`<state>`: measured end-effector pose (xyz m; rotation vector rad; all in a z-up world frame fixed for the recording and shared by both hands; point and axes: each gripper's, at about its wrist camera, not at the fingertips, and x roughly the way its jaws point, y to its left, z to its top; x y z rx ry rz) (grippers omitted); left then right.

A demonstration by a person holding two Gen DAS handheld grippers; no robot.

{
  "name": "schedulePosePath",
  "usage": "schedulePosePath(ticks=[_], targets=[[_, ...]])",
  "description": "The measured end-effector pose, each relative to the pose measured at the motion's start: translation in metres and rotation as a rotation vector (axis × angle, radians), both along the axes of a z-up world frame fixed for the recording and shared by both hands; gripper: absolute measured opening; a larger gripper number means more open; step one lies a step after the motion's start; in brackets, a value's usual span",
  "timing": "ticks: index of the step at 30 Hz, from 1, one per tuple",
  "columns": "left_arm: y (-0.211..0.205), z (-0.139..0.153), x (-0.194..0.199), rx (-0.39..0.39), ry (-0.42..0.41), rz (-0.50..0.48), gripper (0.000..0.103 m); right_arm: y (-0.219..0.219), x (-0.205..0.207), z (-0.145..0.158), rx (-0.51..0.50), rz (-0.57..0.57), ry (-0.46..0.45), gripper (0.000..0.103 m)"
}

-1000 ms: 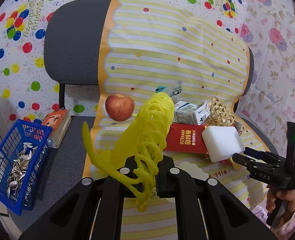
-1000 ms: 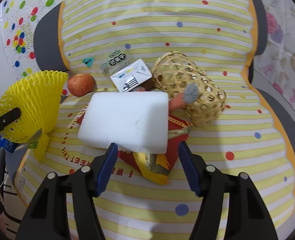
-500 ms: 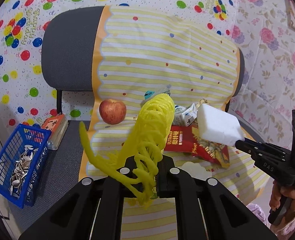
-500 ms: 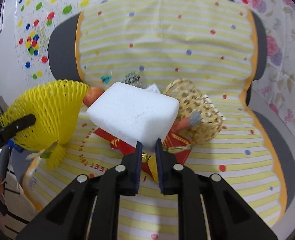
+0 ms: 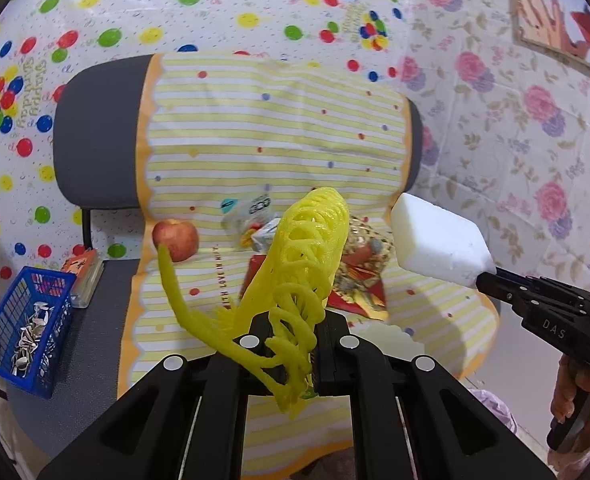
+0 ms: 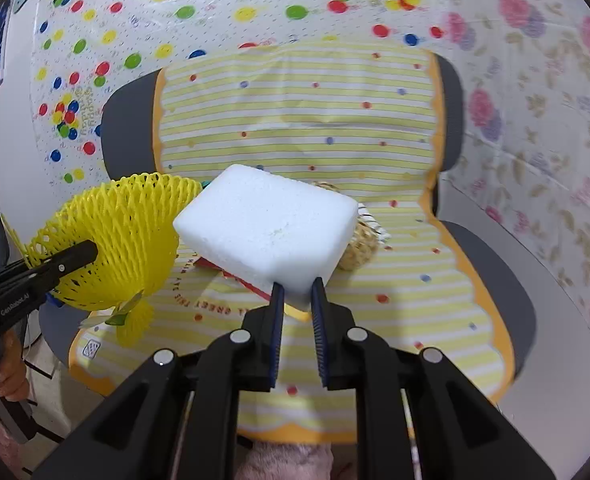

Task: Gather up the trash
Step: 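Carry the foam net and foam block over the pink bin, then open both tools to drop the net and block into the bin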

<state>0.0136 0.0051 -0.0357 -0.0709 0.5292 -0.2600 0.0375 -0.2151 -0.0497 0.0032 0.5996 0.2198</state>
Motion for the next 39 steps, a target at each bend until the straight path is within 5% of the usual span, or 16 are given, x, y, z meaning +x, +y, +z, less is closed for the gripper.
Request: schedulePosePath(ticks=[13, 29, 39], targets=[[-0.083, -0.003, -0.045, 0.000, -0.032, -0.250, 0.009, -0.069, -0.090, -0.009, -0.011, -0.239, 0.020, 0.015], [-0.194, -0.067, -0.081, -0.024, 0.061, -0.550, 0.009, -0.153, -0.189, -0.068, -0.046, -0.574, 0.154, 0.016], [-0.240, -0.101, -0.079, 0.024, 0.152, -0.623, 0.010, -0.179, -0.197, -0.112, -0.023, -0.644, 0.289, 0.016]])
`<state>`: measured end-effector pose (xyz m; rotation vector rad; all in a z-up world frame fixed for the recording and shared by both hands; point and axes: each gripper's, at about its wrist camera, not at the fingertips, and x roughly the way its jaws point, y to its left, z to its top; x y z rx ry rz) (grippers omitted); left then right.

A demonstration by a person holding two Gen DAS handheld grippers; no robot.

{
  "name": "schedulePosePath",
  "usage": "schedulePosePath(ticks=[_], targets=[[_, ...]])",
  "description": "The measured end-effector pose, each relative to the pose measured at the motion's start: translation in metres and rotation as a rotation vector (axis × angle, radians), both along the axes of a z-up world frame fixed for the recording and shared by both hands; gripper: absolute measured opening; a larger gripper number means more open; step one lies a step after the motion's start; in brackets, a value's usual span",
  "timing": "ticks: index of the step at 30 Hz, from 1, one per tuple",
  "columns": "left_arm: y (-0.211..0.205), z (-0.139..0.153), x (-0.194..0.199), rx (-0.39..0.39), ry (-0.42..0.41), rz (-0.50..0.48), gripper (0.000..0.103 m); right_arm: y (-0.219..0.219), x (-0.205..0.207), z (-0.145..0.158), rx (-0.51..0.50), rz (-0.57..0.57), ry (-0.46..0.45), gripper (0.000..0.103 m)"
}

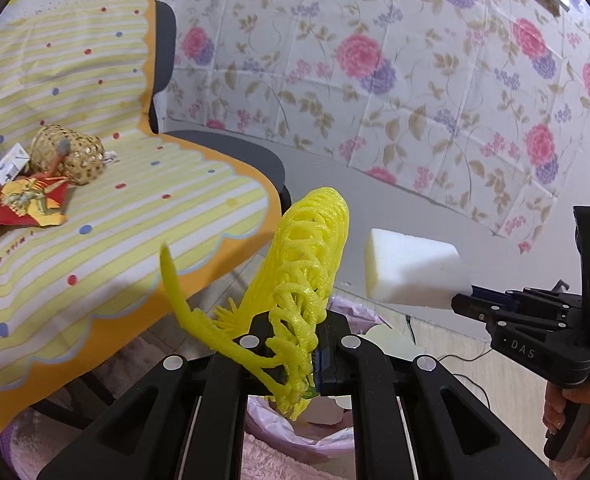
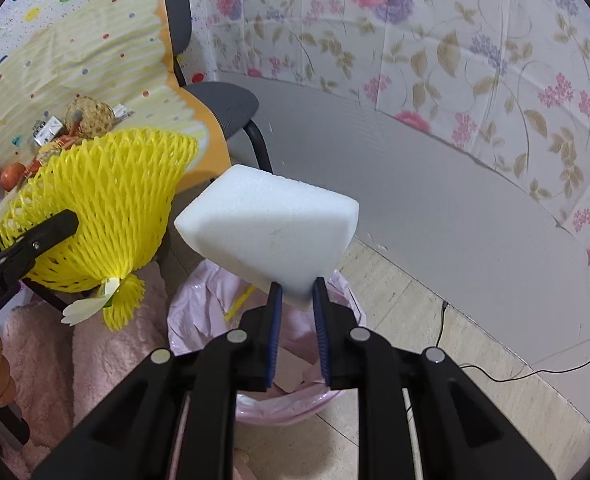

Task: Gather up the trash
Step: 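Open both tools to drop the net and block into the bin, then move both open tools back over the chair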

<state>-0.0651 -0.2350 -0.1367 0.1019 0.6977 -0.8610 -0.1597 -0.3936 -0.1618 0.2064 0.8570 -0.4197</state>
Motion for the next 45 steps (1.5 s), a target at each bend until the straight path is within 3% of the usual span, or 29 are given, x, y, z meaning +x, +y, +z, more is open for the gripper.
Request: schedulePosePath(ticks=[7, 9, 11, 12, 17, 31, 45], targets=[[-0.024, -0.008, 0.006, 0.027, 0.026, -0.032, 0.014, -0.008, 0.014, -0.014, 0.038, 0.002, 0.032, 0.019], [-0.028, -0.009, 0.009, 0.030, 0.032, -0.036, 0.025, -0.010, 0.018, -0.017, 0.044, 0.005, 0.031, 0.020], [-0.031, -0.011, 0.013, 0.029, 0.046, -0.035, 0.044, -0.011, 0.022, -0.019, 0.048, 0.007, 0.034, 0.033], [-0.031, -0.011, 0.014, 0.028, 0.054, -0.036, 0.046, -0.011, 0.024, -0.020, 0.049, 0.008, 0.028, 0.036], [-0.029, -0.012, 0.020, 0.025, 0.073, -0.030, 0.046, -0.012, 0.025, -0.018, 0.050, 0.005, 0.021, 0.037], [0.032, 0.022, 0.022, 0.027, -0.010, 0.125, 0.047, 0.002, 0.019, 0.024, 0.024, 0.030, -0.078, 0.037], [0.100, 0.048, 0.036, 0.037, -0.040, 0.306, 0.050, 0.056, 0.060, 0.068, 0.018, 0.221, -0.174, 0.039]])
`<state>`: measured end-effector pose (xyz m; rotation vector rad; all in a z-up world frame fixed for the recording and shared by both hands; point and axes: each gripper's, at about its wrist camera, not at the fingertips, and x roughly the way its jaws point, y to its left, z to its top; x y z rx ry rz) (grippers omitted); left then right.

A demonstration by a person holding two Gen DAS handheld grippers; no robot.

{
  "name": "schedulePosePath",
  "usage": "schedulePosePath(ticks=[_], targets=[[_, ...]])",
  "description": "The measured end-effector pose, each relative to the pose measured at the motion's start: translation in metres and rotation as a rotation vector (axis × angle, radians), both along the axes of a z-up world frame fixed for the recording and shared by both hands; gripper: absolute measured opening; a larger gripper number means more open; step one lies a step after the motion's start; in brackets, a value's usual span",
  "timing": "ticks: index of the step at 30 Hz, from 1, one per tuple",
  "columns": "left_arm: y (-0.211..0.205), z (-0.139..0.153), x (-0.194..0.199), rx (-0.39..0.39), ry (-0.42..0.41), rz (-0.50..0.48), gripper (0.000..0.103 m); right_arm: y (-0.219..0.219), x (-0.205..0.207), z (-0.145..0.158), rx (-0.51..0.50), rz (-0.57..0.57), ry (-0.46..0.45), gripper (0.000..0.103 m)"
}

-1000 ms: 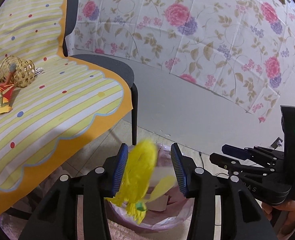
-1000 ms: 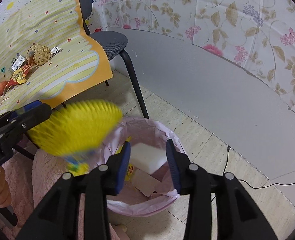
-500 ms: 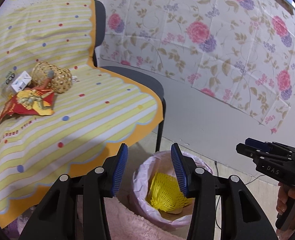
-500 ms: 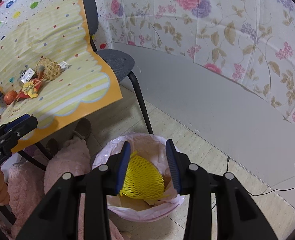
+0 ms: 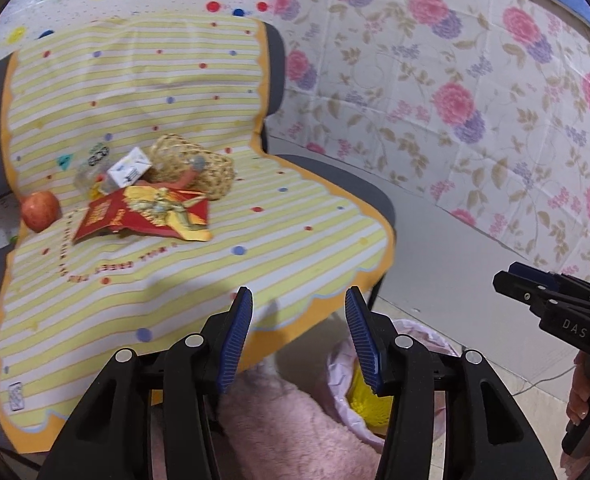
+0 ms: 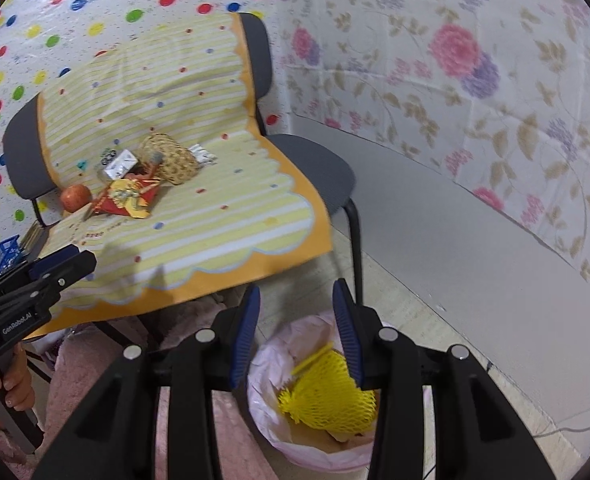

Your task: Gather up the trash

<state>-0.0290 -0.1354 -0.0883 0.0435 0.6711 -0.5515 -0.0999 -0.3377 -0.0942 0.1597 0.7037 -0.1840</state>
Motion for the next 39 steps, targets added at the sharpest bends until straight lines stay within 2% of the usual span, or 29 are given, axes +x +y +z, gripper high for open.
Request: schedulePosePath(ticks=[17, 21, 22, 25, 30, 39], targets=[[0.122, 0.029, 0.033, 0.050, -0.016, 0.363, 0.054, 0.085, 0.092, 0.026, -0.033, 0.277, -0.043, 0.041], [0.147, 0.030, 0.047, 0.046, -0.008, 0.426, 0.054, 0.108, 0.113, 0.026, -0.053, 0.339, -0.043, 0.050], [0.151, 0.031, 0.050, 0.046, -0.008, 0.436, 0.054, 0.113, 0.118, 0.025, -0.060, 0.352, -0.040, 0.050], [0.161, 0.029, 0.061, 0.049, -0.007, 0.473, 0.066, 0.129, 0.136, 0.018, -0.081, 0.388, -0.021, 0.051], [0.174, 0.017, 0.084, 0.060, 0.022, 0.512, 0.066, 0.152, 0.169, 0.001, -0.110, 0.441, 0.011, 0.051], [0.182, -0.006, 0.117, 0.081, 0.067, 0.531, 0.066, 0.214, 0.232, -0.036, -0.256, 0.549, 0.060, 0.053]])
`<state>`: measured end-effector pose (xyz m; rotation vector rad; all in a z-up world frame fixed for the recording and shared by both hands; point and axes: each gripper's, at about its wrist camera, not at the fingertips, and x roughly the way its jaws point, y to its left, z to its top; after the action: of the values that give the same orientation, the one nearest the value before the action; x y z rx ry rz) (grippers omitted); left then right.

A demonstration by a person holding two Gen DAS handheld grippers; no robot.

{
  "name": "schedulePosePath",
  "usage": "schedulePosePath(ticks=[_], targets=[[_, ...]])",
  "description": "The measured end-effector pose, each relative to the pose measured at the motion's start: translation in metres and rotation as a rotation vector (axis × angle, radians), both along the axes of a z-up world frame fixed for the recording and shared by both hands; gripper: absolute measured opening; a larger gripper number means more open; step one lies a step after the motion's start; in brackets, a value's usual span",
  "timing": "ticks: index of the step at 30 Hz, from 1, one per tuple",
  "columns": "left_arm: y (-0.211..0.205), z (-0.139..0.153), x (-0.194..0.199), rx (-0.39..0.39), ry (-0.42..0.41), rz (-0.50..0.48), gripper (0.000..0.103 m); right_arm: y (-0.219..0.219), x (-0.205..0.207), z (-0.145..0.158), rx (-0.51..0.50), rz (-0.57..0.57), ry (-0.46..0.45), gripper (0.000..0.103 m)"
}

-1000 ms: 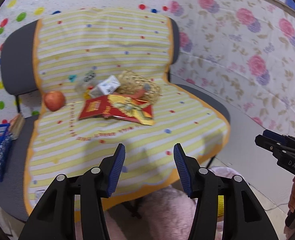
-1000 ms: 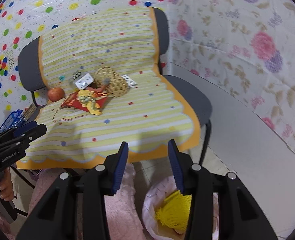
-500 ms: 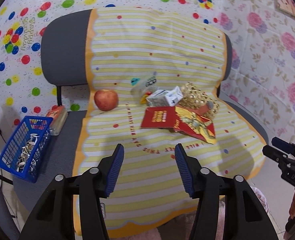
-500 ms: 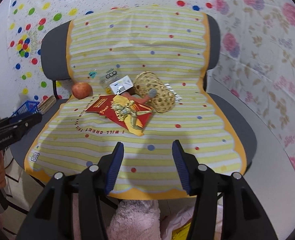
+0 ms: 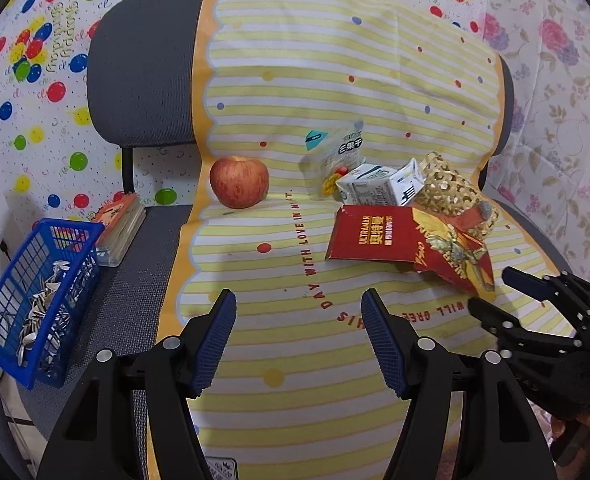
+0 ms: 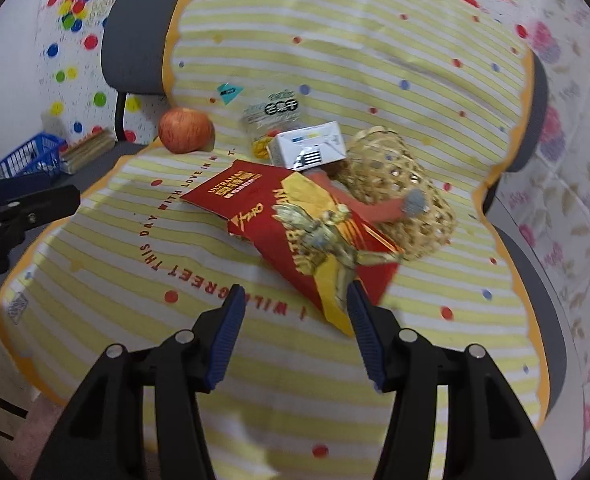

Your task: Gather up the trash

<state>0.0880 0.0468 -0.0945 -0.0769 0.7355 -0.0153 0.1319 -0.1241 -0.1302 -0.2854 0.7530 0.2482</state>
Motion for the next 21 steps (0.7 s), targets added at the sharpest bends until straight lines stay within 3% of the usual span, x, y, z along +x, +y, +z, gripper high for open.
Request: schedulePosePath(ticks=[6, 12, 13, 14, 17, 21], targets=[[0.008, -0.009, 0.019, -0.011, 0.019, 0.013, 0.066, 0.018, 0.033, -0.017, -0.050, 0.007, 0.014, 0.053], [0.013, -0.013, 0.027, -0.023, 0.025, 0.023, 0.066, 0.031, 0.049, -0.018, -0.146, 0.010, -0.044, 0.053], [0.013, -0.012, 0.027, -0.023, 0.024, 0.024, 0.066, 0.032, 0.050, -0.017, -0.147, 0.011, -0.048, 0.049], [0.013, -0.012, 0.026, -0.023, 0.022, 0.025, 0.066, 0.032, 0.049, -0.014, -0.146, 0.017, -0.056, 0.037], [0.014, -0.009, 0.022, -0.018, 0.015, 0.023, 0.066, 0.026, 0.039, 0.003, -0.119, 0.025, -0.081, 0.017], [0.010, -0.004, 0.016, -0.018, 0.006, 0.011, 0.066, -0.006, 0.029, 0.039, 0.031, -0.023, -0.094, 0.008]])
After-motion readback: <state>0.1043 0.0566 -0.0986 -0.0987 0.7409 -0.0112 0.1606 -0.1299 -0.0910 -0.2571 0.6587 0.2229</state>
